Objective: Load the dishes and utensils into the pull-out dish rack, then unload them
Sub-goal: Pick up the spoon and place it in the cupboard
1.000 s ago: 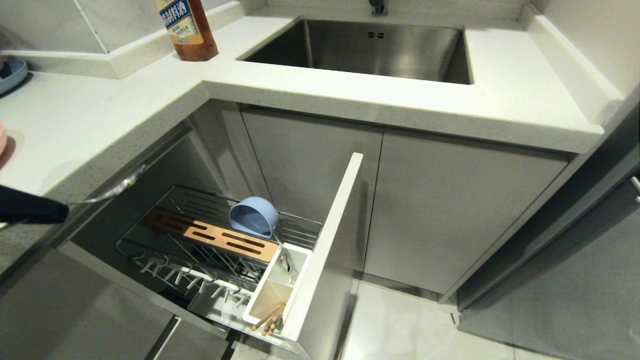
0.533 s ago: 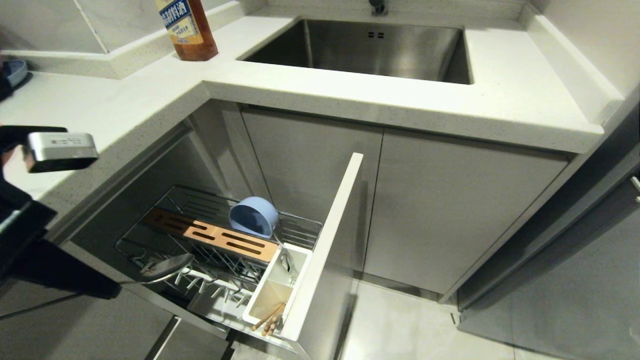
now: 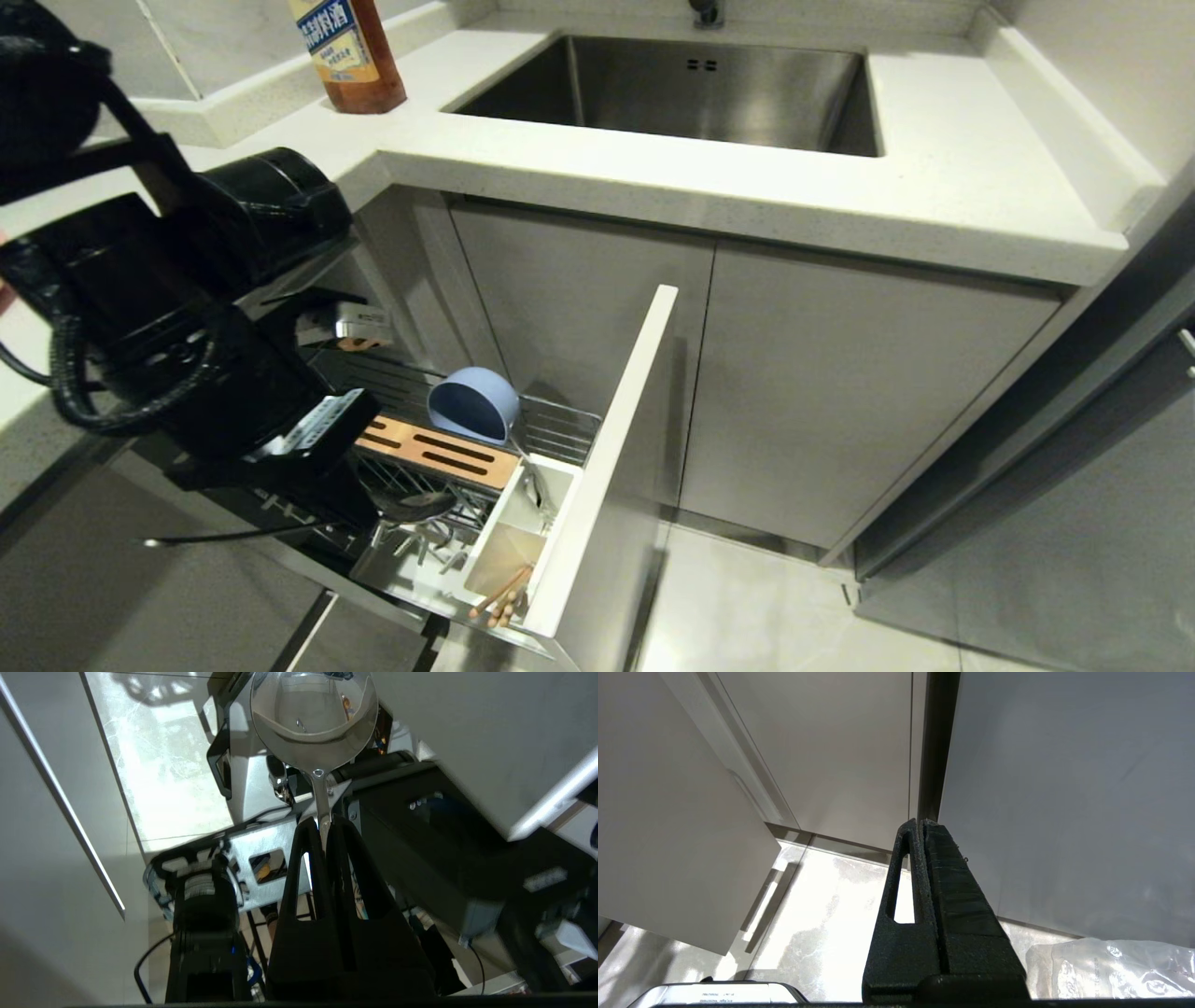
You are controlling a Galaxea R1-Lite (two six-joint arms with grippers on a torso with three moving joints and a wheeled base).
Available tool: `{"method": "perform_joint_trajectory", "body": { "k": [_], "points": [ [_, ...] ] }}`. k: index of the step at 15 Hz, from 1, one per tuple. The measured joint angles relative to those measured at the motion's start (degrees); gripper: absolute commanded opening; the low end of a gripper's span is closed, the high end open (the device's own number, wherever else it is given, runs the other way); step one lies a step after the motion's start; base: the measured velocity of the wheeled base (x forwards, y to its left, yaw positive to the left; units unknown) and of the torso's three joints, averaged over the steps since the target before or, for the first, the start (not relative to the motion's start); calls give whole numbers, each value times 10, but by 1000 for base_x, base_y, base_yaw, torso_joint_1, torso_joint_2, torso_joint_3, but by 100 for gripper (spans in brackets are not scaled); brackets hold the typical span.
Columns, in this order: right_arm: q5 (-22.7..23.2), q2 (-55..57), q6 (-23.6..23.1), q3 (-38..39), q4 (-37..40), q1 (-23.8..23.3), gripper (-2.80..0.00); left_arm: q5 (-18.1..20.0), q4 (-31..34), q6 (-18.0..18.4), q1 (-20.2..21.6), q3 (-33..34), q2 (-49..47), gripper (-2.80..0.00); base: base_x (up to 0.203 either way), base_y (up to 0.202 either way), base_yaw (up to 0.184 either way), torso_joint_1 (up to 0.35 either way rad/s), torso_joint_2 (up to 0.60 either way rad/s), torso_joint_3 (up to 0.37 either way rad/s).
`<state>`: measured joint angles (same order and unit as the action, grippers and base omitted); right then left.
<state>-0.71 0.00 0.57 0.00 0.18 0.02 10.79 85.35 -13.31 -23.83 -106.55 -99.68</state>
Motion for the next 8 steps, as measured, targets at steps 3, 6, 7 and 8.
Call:
{"method": "perform_joint_trajectory", "body": {
  "k": [3,6,7,8],
  "points": [
    [0,0,0,0,0,0,-280,-1,-1,-10,-18,-24,-52,-280,0,0,0,0,0,0],
    [0,0,0,0,0,0,-280,-1,-20,-25,-29,-43,-100,-280,0,0,0,0,0,0],
    [0,0,0,0,0,0,-280,-3,-35,-34,-30,-45,-115,-280,0,0,0,0,0,0],
    [0,0,0,0,0,0,-280,-6,-45,-40,-30,-46,-127,-280,0,0,0,0,0,0]
  ]
}}
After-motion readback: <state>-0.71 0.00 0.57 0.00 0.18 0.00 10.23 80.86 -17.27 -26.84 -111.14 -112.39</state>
